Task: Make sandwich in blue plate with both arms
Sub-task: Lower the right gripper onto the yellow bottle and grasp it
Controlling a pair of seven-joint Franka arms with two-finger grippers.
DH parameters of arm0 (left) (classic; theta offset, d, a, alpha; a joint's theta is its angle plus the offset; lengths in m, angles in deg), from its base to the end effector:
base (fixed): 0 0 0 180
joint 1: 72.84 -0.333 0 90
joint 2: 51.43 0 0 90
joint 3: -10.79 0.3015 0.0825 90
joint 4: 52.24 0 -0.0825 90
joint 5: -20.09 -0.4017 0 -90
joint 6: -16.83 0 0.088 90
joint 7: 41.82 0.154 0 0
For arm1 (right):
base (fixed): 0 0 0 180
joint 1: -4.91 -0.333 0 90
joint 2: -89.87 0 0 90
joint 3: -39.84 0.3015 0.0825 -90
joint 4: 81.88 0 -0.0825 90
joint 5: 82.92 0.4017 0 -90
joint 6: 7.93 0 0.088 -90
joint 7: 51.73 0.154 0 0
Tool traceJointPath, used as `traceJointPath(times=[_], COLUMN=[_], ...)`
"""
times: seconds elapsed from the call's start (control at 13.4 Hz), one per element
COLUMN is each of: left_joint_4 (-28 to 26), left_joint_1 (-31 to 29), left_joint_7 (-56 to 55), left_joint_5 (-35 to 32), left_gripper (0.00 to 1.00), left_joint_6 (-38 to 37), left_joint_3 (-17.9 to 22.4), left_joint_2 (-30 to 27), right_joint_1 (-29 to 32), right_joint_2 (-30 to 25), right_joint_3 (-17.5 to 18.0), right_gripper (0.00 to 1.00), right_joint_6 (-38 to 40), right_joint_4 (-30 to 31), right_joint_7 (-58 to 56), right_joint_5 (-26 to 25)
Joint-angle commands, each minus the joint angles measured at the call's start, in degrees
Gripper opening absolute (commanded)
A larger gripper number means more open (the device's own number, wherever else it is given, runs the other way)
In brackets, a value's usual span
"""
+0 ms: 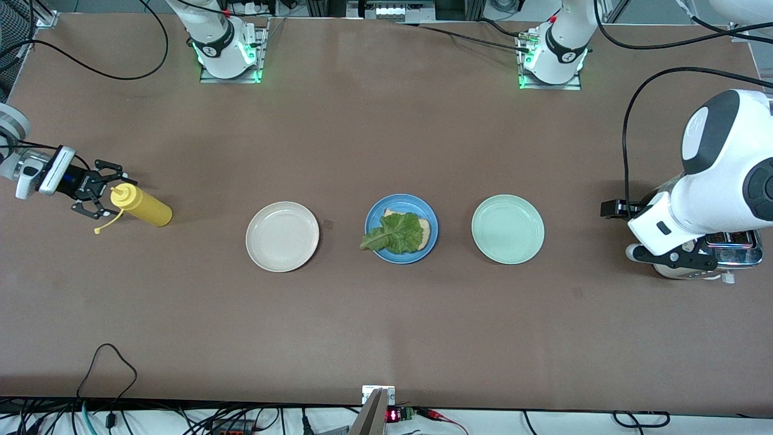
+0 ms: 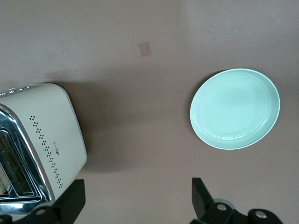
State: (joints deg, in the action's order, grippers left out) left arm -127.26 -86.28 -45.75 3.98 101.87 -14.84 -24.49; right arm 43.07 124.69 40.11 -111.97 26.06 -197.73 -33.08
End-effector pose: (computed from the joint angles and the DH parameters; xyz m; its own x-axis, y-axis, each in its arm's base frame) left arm 0.6587 -0.0507 0.4114 0.9626 -0.1211 -0.2425 -0.1482 -0.9842 -0.0968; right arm 0.5000 -0.2649 0.1161 0.1179 0.5575 0.8218 0.9766 -0.2149 0.0057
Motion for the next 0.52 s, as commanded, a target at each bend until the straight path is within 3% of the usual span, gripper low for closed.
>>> traceJointPath(times=[0.0, 0.45], left_joint_4=[0.0, -1.1], left_joint_1=[0.0, -0.8], left_joint_7=[-0.2, 0.4], left_joint_5=[0.7, 0.8], left_gripper=[1.0, 1.0], left_joint_6=[0.8, -0.9], left_joint_3=[0.0, 0.0], left_joint_2=[0.0, -0.9], right_joint_1=[1.4, 1.1], right_joint_2=[1.8, 3.4], right_joint_3=[2.0, 4.4], right_gripper=[1.0, 1.0], right_joint_6=[1.1, 0.9], right_joint_4=[-1.9, -1.8], right_joint_7=[-1.0, -0.7], right_joint_5=[2.2, 2.5])
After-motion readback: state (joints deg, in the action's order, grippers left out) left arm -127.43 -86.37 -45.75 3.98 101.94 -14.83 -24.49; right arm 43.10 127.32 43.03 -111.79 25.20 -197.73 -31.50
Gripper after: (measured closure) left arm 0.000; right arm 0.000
